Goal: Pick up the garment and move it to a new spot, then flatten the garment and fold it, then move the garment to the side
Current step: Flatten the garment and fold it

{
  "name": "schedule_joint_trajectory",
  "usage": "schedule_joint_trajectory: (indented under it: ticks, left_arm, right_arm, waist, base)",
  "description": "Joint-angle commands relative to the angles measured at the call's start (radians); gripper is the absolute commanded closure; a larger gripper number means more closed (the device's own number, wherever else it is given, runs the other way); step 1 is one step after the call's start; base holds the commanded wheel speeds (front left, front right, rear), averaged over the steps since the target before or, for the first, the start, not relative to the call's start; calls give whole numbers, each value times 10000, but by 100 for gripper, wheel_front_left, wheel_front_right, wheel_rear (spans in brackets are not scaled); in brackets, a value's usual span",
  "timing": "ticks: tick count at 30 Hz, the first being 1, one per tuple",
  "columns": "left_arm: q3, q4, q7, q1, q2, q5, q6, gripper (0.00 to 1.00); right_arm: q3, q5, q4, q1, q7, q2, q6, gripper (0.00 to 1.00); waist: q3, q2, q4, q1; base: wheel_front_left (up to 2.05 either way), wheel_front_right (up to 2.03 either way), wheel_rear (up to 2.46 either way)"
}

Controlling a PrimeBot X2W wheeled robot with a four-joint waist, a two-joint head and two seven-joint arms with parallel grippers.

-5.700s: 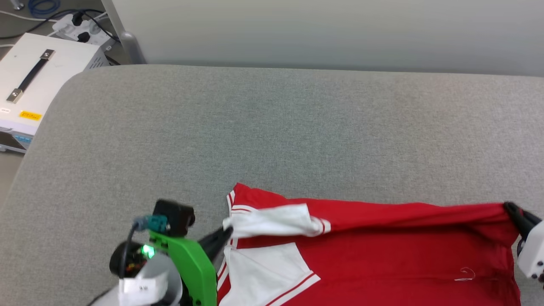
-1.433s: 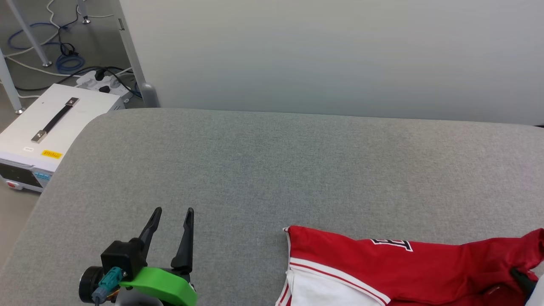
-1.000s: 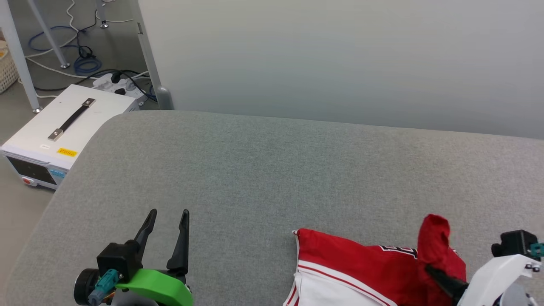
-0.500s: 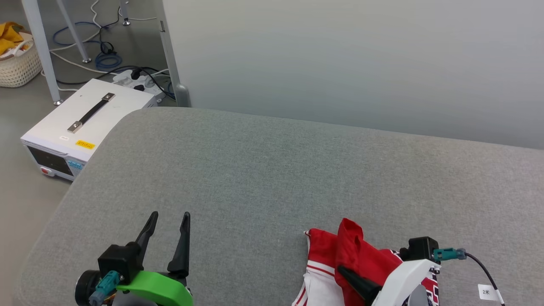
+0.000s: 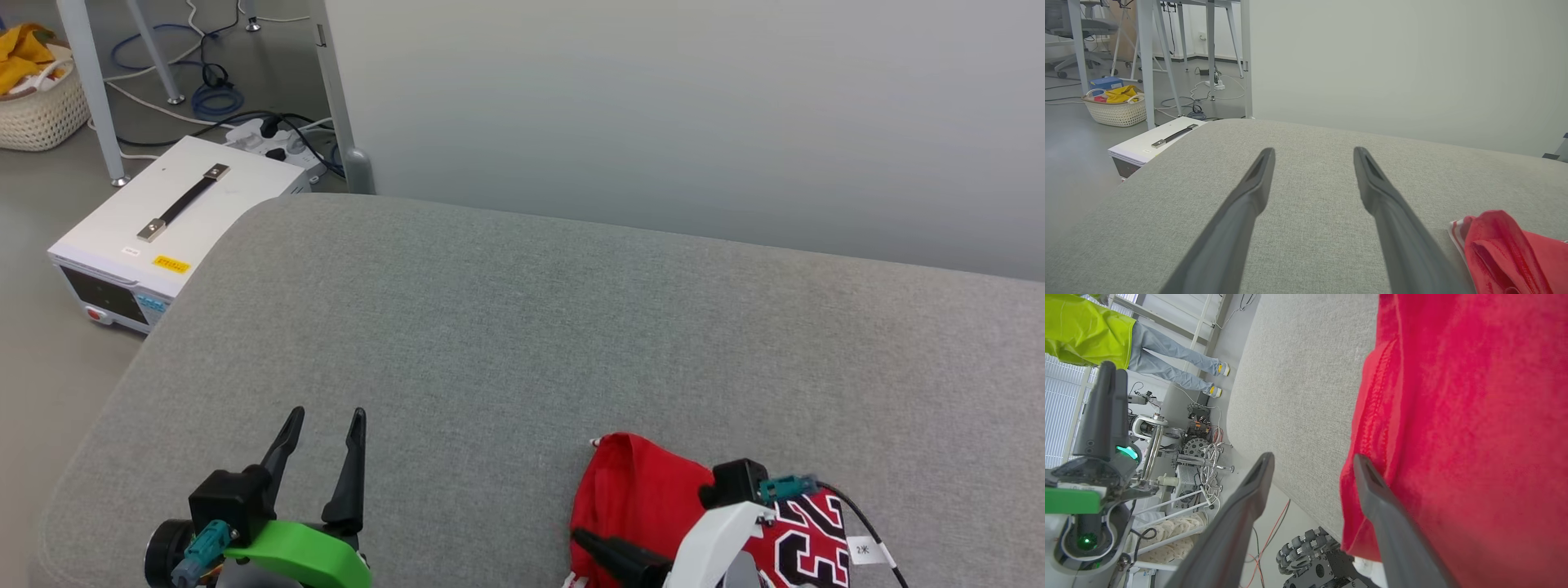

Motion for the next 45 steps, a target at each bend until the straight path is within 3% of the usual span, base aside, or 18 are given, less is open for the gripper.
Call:
schedule_joint_trajectory:
  ticks: [1,6,11,17,23,26,35,45]
  left_arm:
    - [1,43,-57,18,41,-68,28,0]
    - [-24,46,-58,56,44,-77,34,0]
    - [-52,2,-58,56,35,-87,46,0]
    - [-93,-31,-58,46,-22,-110,21,0]
    - [-123,-47,-58,-23,-124,-117,-40,0]
    - [-100,-70,-58,-3,-190,-151,-81,0]
    - [71,-177,-58,305,-453,-263,-189,0]
    - [249,-312,-59,427,-735,-258,-490,0]
  right_arm:
    - [-34,30,-118,-259,2,-34,-4,0]
    - [-610,-663,-624,-481,14,-34,-4,0]
    - [-1726,-2623,-1630,-707,169,-195,-4,0]
    - [-2429,-4991,-3073,-835,-295,-1504,-4,0]
    - [-3221,-6184,-3788,-439,-1419,-2737,-4,0]
    - [-3700,-6501,-4035,-21,-1942,-3011,-4,0]
    - [-5486,-6758,-4694,1766,-3105,-2221,-4,0]
    - [-5624,-6786,-4924,2386,-3749,-1309,-4,0]
  waist:
    - [-42,0,-65,0]
    - [-123,0,-251,0]
    - [-142,0,-517,0]
    - [-160,0,-822,0]
    - [-144,0,-1026,0]
    - [-163,0,-1115,0]
    - [-222,0,-1334,0]
    - [-120,0,-1360,0]
  base:
    - [0,0,0]
    - [0,0,0]
    - [0,0,0]
    - [0,0,0]
    - [0,0,0]
    - [0,0,0]
    - [0,0,0]
    - [0,0,0]
